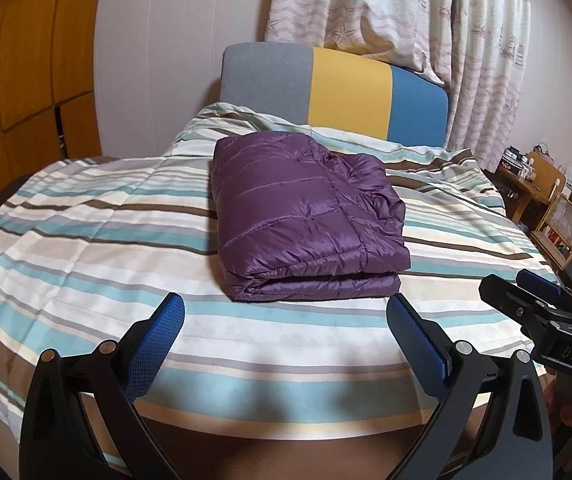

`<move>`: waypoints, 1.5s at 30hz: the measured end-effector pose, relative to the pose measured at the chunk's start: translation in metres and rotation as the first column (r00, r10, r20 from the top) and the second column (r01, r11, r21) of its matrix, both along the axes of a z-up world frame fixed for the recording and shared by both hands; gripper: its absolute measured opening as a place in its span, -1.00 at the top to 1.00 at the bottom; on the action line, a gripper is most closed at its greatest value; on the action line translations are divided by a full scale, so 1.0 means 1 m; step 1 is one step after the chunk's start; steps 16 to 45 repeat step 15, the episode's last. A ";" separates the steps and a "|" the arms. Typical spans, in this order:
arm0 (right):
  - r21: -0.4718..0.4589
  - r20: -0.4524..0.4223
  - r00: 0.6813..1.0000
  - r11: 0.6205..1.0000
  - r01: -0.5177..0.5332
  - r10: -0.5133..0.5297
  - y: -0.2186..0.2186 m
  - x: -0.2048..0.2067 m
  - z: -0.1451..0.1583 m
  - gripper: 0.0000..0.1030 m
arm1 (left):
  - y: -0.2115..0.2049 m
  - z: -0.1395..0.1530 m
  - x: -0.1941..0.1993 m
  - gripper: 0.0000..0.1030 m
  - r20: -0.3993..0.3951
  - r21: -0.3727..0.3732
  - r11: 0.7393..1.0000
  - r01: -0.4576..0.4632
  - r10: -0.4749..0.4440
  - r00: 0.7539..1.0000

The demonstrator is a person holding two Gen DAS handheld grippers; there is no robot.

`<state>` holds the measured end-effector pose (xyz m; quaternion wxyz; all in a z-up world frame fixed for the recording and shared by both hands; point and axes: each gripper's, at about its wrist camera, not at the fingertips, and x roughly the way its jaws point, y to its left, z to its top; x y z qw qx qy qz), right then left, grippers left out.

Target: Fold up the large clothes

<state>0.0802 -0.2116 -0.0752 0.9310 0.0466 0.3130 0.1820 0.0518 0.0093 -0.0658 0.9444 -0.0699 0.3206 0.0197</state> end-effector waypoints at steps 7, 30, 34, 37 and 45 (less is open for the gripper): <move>0.001 -0.016 1.000 1.000 -0.002 0.002 0.001 0.004 -0.005 -0.96 | -0.004 -0.006 0.001 -0.94 -0.008 0.031 1.000 -0.006 0.006 1.000; -0.021 -0.074 0.997 1.000 0.011 -0.012 0.002 0.025 -0.025 -0.96 | 0.011 -0.031 0.025 -0.94 -0.096 0.033 0.998 -0.053 0.056 0.994; -0.021 -0.074 0.997 1.000 0.011 -0.012 0.002 0.025 -0.025 -0.96 | 0.011 -0.031 0.025 -0.94 -0.096 0.033 0.998 -0.053 0.056 0.994; -0.021 -0.074 0.997 1.000 0.011 -0.012 0.002 0.025 -0.025 -0.96 | 0.011 -0.031 0.025 -0.94 -0.096 0.033 0.998 -0.053 0.056 0.994; -0.021 -0.074 0.997 1.000 0.011 -0.012 0.002 0.025 -0.025 -0.96 | 0.011 -0.031 0.025 -0.94 -0.096 0.033 0.998 -0.053 0.056 0.994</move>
